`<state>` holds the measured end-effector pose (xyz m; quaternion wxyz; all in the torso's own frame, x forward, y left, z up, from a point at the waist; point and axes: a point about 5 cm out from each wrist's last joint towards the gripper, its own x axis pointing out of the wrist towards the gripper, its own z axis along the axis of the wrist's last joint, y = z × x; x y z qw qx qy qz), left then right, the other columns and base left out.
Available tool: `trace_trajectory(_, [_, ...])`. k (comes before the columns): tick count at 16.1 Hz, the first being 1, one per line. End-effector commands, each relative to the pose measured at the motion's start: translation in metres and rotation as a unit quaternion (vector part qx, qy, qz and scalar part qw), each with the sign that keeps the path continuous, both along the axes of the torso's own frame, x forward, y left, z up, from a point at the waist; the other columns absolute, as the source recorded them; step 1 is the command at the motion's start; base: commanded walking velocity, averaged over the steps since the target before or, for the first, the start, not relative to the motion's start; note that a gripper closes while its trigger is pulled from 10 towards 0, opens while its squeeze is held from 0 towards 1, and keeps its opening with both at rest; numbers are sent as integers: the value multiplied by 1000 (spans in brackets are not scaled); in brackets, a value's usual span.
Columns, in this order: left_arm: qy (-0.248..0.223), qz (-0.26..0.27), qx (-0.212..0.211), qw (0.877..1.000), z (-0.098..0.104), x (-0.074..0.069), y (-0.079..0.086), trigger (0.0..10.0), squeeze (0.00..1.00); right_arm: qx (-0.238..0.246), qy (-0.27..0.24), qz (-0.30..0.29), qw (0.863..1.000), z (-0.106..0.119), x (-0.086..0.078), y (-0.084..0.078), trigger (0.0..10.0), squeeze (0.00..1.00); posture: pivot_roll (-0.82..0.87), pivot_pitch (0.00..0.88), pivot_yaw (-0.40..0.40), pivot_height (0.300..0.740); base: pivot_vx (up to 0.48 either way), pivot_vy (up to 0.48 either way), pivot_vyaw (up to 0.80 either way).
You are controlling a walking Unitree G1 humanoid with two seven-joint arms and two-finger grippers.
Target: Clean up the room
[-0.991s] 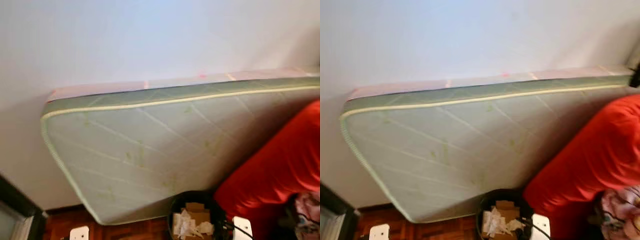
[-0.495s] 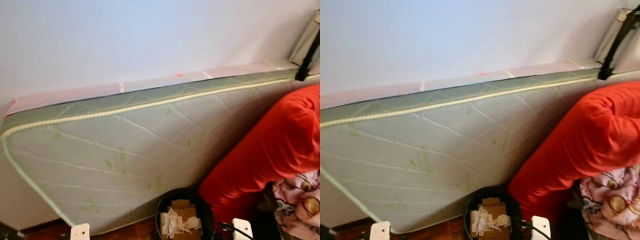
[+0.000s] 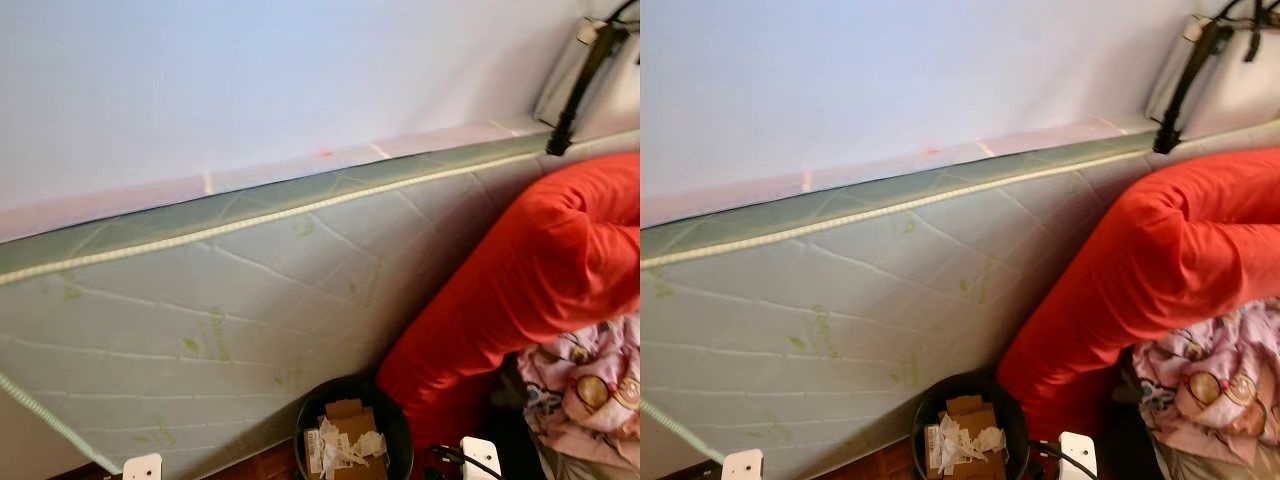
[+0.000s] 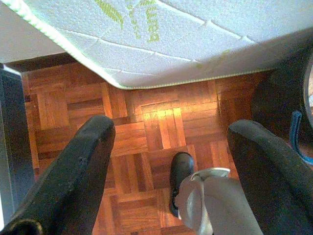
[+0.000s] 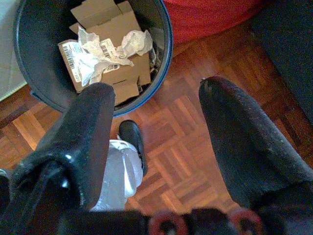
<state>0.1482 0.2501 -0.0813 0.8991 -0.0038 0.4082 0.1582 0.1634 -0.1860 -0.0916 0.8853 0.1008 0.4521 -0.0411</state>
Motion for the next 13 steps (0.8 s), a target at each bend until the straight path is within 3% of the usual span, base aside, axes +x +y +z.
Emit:
trace_trajectory(1, [12, 4, -5, 1000, -3, -7, 1, 10000, 0, -1, 2, -7, 1000, 0, 0, -2, 10000, 0, 104, 0, -65, 740, 0, 0, -644])
trace_trajectory(13, [5, 0, -8, 1000, -3, 2, -10, 10000, 0, -2, 1, 2, 1000, 1, 3, -3, 10000, 0, 106, 0, -75, 740, 0, 0, -645])
